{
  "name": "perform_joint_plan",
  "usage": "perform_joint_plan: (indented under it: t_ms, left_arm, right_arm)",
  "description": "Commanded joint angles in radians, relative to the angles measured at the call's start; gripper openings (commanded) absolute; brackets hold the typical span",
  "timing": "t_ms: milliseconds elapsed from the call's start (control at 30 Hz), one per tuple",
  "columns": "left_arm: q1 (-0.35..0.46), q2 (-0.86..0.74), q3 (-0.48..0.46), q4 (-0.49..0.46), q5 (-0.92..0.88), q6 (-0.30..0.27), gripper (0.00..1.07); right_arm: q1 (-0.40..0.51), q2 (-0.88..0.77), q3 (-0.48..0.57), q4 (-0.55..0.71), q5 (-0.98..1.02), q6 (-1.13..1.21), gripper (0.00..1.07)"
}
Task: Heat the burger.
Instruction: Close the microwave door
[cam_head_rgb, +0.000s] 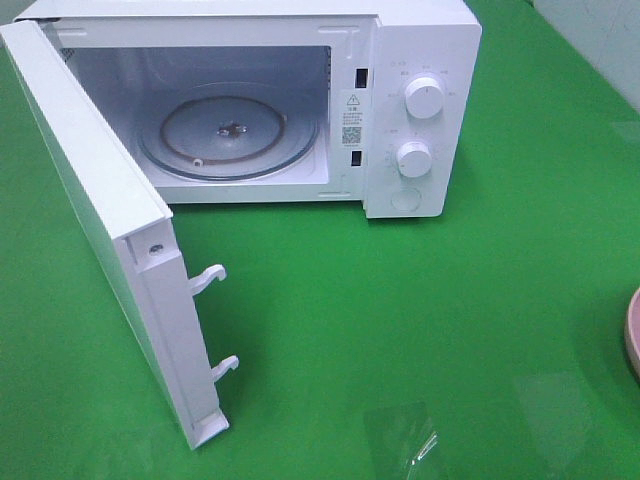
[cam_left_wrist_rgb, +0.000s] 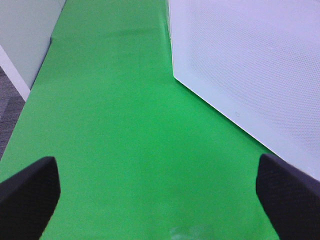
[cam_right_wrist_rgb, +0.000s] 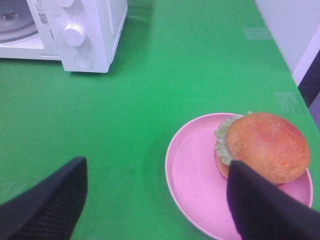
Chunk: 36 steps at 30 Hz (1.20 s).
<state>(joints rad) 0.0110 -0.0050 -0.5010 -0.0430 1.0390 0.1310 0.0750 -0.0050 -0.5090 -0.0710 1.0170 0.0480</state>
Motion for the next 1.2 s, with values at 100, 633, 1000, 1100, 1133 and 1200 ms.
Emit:
perform_joint_plan:
  t_ms: [100,633,1000,1100,1133,1200]
  left_arm:
    - [0.001,-0.018,0.003,-0.001,0.000,0.000,1.00]
    - [0.001,-0.018,0.003,-0.001,0.000,0.000,1.00]
    - [0.001,-0.018,0.003,0.006,0.000,0.000,1.00]
    - [0.001,-0.018,0.003,0.006,0.000,-0.002,1.00]
    - [0.001,-0.018,0.003,0.006,0.000,-0.002,1.00]
    - [0.001,-0.018,0.003,0.006,0.000,-0.002,1.00]
  right_arm:
    - [-0.005,-0.024,0.003,0.005,-0.014,-0.014,0.76]
    - [-0.005,-0.024,0.003,0.005,-0.014,-0.014,0.76]
    - [-0.005,-0.024,0.003,0.005,-0.014,-0.014,0.76]
    - [-0.005,-0.024,0.003,0.005,-0.014,-0.014,0.76]
    - [-0.005,-0.024,0.003,0.005,-0.014,-0.014,0.76]
    - [-0.005,-0.024,0.003,0.005,-0.014,-0.014,0.76]
